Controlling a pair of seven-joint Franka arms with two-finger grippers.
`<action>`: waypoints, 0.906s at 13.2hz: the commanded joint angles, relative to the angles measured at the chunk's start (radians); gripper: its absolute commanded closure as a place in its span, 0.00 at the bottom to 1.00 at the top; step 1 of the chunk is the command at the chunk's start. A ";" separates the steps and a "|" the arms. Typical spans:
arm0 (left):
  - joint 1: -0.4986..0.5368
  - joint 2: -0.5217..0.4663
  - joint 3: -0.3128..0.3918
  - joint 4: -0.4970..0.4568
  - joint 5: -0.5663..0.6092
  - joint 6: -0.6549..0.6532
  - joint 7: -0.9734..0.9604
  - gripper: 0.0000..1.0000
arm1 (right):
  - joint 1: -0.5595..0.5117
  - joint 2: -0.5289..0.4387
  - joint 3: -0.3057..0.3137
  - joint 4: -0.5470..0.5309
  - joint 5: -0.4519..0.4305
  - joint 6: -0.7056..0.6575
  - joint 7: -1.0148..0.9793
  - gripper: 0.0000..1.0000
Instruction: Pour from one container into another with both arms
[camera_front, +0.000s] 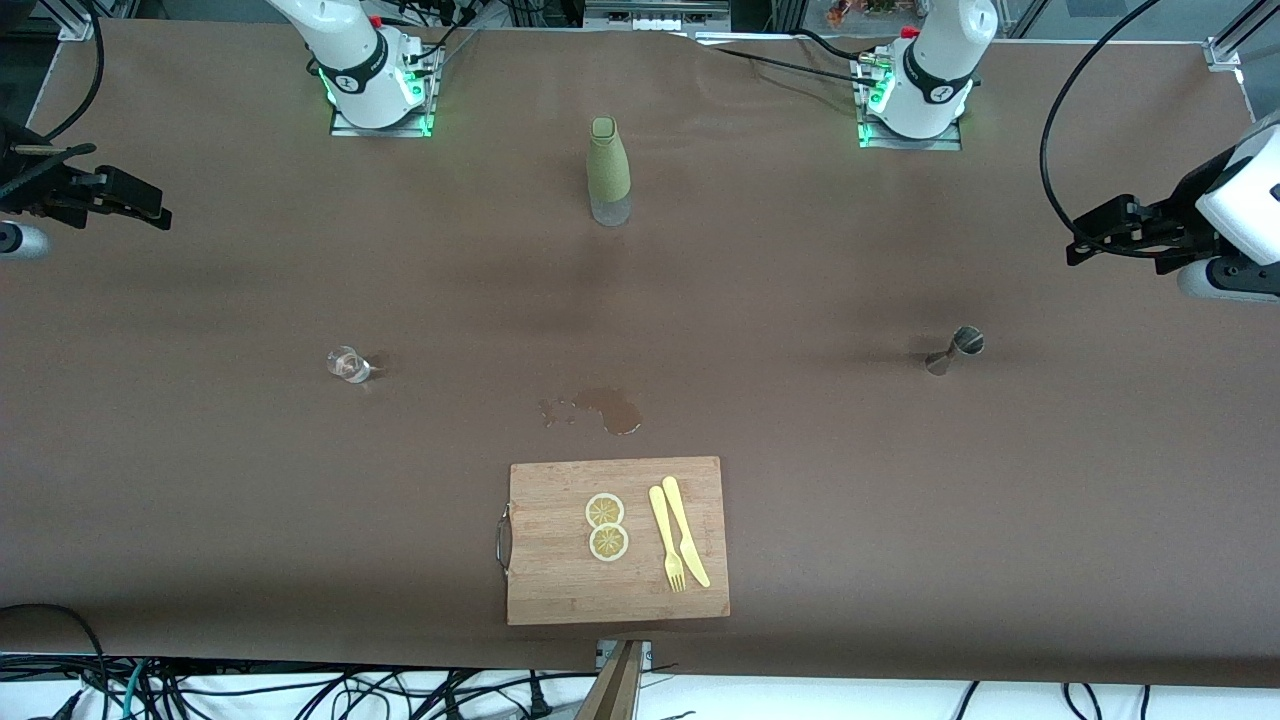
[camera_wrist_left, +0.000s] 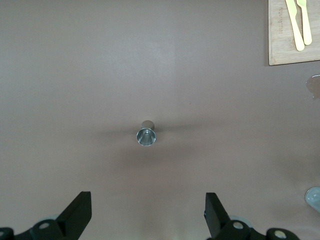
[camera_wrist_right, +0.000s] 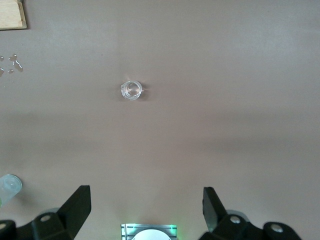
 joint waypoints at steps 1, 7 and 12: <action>-0.011 -0.002 -0.001 0.012 0.029 -0.003 -0.011 0.00 | 0.001 0.015 0.010 0.024 0.000 0.001 0.005 0.01; -0.009 0.001 0.001 0.012 0.020 -0.003 -0.011 0.00 | 0.003 0.021 0.007 0.021 0.004 -0.009 0.003 0.01; -0.009 -0.002 0.001 0.012 0.018 -0.006 -0.007 0.00 | 0.002 0.030 0.003 0.021 0.010 -0.008 0.003 0.01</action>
